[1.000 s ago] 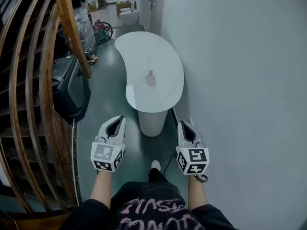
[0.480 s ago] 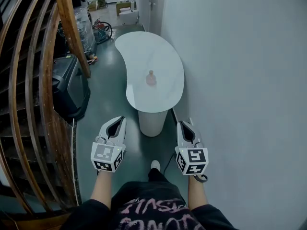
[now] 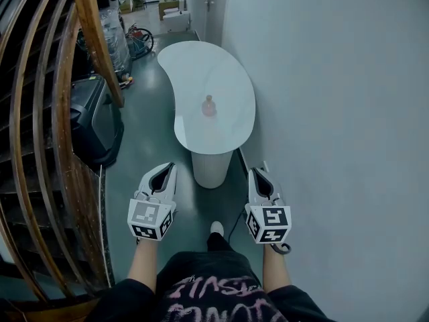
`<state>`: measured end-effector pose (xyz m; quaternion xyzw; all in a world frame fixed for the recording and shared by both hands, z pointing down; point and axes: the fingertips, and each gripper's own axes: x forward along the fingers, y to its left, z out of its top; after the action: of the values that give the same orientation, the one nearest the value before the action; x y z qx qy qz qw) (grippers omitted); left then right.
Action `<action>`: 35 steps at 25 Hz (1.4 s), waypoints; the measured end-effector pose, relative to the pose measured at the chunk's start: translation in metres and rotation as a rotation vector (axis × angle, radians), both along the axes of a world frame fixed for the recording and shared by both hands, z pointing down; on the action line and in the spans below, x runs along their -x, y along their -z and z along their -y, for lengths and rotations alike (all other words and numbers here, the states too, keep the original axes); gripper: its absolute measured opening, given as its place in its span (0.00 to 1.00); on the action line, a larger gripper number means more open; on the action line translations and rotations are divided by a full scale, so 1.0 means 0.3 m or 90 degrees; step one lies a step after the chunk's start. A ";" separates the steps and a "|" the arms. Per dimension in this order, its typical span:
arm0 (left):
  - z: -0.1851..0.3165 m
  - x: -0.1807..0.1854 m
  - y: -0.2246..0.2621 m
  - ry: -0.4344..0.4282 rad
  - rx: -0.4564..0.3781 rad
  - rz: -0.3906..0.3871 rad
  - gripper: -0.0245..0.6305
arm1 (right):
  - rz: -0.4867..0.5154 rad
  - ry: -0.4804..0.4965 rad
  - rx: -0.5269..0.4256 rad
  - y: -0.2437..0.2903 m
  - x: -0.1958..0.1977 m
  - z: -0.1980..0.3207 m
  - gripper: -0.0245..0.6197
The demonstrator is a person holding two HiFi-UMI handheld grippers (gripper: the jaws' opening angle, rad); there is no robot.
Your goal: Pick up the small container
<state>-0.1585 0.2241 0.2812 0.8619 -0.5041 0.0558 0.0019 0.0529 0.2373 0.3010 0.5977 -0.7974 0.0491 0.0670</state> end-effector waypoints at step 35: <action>0.299 -0.038 -0.095 -0.005 0.028 0.019 0.04 | 0.008 0.015 0.016 -0.089 -0.013 0.323 0.05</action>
<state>-0.1471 0.1345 0.3098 0.8626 -0.4995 0.0796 0.0134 0.0567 0.1405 0.3277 0.5871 -0.8041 0.0621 0.0700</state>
